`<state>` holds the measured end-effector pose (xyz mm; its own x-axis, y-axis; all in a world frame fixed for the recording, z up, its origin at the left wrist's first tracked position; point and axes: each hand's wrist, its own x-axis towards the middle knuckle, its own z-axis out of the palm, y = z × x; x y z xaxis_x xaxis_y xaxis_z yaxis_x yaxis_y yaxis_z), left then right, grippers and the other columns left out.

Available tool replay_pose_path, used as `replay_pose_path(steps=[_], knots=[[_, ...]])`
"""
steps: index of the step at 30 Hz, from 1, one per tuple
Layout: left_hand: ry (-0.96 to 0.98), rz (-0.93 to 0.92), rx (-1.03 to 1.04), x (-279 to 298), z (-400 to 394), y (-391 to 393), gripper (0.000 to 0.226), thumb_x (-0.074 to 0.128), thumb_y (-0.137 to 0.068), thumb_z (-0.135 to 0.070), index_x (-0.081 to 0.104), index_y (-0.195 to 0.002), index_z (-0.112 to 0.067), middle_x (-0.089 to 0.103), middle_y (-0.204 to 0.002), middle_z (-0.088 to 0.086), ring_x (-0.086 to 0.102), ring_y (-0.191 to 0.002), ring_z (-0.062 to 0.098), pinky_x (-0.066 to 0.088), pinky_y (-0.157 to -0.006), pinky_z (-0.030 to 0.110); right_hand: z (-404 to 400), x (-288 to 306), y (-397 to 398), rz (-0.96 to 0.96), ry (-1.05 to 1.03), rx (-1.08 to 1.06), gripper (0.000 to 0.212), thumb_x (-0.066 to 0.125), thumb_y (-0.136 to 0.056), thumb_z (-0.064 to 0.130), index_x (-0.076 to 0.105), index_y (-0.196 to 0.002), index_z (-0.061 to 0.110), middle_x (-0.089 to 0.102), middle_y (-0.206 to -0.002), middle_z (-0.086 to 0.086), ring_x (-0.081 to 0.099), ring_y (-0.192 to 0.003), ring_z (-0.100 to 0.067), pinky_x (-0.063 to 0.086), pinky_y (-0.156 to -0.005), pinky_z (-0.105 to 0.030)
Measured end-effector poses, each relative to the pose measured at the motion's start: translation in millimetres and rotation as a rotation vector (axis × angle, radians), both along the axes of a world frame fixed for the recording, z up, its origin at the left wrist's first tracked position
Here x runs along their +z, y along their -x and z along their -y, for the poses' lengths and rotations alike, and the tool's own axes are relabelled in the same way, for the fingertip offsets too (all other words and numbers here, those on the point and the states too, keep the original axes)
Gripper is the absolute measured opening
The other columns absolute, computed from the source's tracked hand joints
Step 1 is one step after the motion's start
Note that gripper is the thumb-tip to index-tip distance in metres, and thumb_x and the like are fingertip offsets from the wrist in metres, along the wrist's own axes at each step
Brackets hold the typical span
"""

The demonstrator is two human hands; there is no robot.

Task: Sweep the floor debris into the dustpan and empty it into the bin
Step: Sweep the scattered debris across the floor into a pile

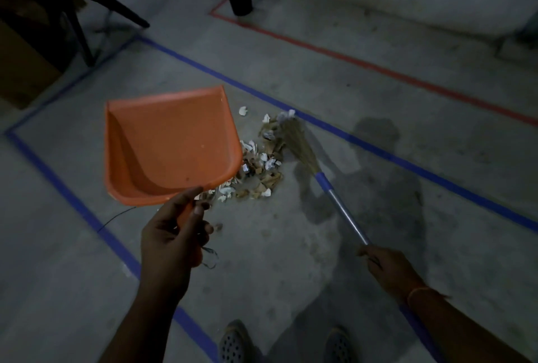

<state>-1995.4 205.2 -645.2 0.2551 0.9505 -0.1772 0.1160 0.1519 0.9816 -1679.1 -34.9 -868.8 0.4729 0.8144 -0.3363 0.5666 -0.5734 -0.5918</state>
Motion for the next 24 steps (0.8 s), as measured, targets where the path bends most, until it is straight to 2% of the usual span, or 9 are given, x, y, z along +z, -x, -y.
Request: replay_pose_path(steps=[3,5,8,11,13,16,24], knots=[[-0.021,0.001,0.035,36,1,36,0.029,0.063,-0.099,-0.011,0.071,-0.125,-0.019,0.066,-0.083,0.019,0.059,-0.061,0.020,0.042,-0.044,0.021,-5,47,28,0.011,0.048,-0.019,0.028,0.070,-0.079,0.004,0.074,-0.100,0.021,0.068,-0.082,0.010,0.060,-0.074,0.002,0.037,-0.066,0.000],[-0.032,-0.001,0.049,63,2,60,0.029,0.063,-0.099,-0.011,0.070,-0.125,-0.019,0.065,-0.081,0.022,0.060,-0.061,0.020,0.042,-0.044,0.022,-9,78,51,-0.004,0.064,-0.033,0.028,0.070,-0.080,0.004,0.074,-0.098,0.025,0.062,-0.074,0.015,0.055,-0.061,0.002,0.036,-0.061,0.001],[-0.032,0.034,0.085,101,0,94,0.027,0.061,-0.099,-0.005,0.068,-0.125,-0.012,0.061,-0.076,0.024,0.057,-0.052,0.015,0.039,-0.042,0.019,-17,124,88,-0.101,0.083,-0.063,0.029,0.064,-0.086,0.007,0.068,-0.097,0.034,0.058,-0.069,0.014,0.050,-0.049,0.004,0.040,-0.052,-0.010],[-0.042,0.072,0.067,131,-1,127,0.028,0.059,-0.100,-0.001,0.067,-0.126,-0.009,0.064,-0.083,0.018,0.057,-0.055,0.015,0.040,-0.043,0.019,-30,162,126,-0.182,0.094,-0.094,0.025,0.059,-0.089,0.006,0.068,-0.099,0.027,0.059,-0.064,0.001,0.052,-0.043,-0.014,0.043,-0.043,-0.024],[-0.060,0.095,0.046,144,-2,149,0.029,0.058,-0.100,0.000,0.067,-0.126,-0.010,0.066,-0.085,0.016,0.058,-0.059,0.018,0.041,-0.045,0.020,-40,176,148,-0.215,0.073,-0.128,0.021,0.057,-0.089,0.007,0.068,-0.099,0.023,0.060,-0.061,-0.004,0.054,-0.042,-0.020,0.045,-0.041,-0.027],[-0.075,0.120,0.060,158,-3,182,0.029,0.056,-0.100,0.002,0.066,-0.126,-0.007,0.066,-0.086,0.014,0.059,-0.057,0.013,0.040,-0.044,0.019,-53,185,177,-0.196,0.033,-0.152,0.019,0.059,-0.089,0.010,0.069,-0.101,0.021,0.064,-0.066,-0.006,0.057,-0.042,-0.022,0.048,-0.042,-0.030],[-0.095,0.153,0.218,156,14,251,0.029,0.058,-0.099,0.000,0.068,-0.125,-0.011,0.069,-0.087,0.006,0.061,-0.059,0.016,0.041,-0.049,0.024,-65,210,203,-0.153,0.011,-0.021,0.022,0.056,-0.090,0.009,0.067,-0.099,0.026,0.065,-0.076,-0.005,0.059,-0.049,-0.017,0.050,-0.043,-0.028]])
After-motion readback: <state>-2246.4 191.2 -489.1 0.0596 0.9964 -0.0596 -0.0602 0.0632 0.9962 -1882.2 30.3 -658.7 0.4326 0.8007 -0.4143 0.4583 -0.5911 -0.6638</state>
